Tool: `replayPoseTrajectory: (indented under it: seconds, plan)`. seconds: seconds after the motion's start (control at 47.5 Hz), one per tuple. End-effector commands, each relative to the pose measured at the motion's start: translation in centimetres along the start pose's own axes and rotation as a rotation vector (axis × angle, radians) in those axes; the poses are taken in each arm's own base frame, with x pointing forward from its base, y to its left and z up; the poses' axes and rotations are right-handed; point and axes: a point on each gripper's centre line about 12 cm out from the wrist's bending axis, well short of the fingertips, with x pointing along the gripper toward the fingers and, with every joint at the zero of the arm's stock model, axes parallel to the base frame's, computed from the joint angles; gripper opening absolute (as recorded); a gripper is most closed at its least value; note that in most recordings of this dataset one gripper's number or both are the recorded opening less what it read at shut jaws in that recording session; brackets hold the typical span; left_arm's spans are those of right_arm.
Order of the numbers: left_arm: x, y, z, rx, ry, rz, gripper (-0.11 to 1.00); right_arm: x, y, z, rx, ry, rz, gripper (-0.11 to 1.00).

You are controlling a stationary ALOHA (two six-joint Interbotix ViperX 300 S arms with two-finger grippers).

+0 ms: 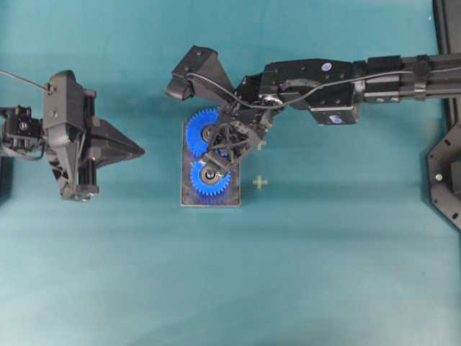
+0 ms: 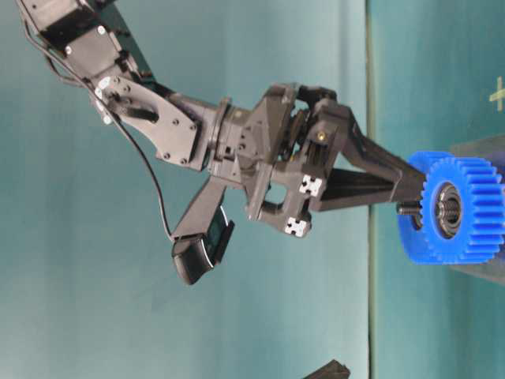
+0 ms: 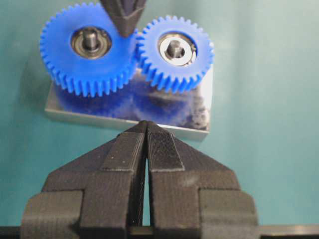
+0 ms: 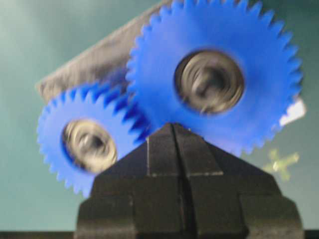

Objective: Fit the small gear onto the shaft.

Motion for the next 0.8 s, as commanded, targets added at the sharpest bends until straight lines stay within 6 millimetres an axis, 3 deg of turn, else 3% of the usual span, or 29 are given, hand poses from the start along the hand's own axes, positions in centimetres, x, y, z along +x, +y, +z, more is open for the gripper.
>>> replayPoseTrajectory:
  seconds: [0.0, 0.19, 0.379, 0.548, 0.78]
  plan:
    - [-0.2, -0.1, 0.7, 0.002, -0.027, -0.004, 0.0, -1.7, 1.6, -1.1, -0.016, 0.0, 0.02, -0.01]
    - [-0.2, -0.1, 0.7, 0.002, -0.027, -0.004, 0.0, -3.9, 2.7, -1.5, -0.017, -0.039, 0.048, -0.01]
    - [-0.2, -0.1, 0.7, 0.002, -0.027, -0.003, 0.0, -5.1, 2.9, 0.8, -0.014, -0.136, 0.079, -0.01]
    - [-0.2, -0.1, 0.7, 0.002, -0.029, -0.003, 0.0, -3.9, 3.0, 2.4, -0.013, -0.157, 0.08, -0.01]
    - [-0.2, -0.1, 0.7, 0.002, -0.027, -0.003, 0.0, -1.4, 2.6, 2.8, -0.03, -0.112, 0.055, -0.01]
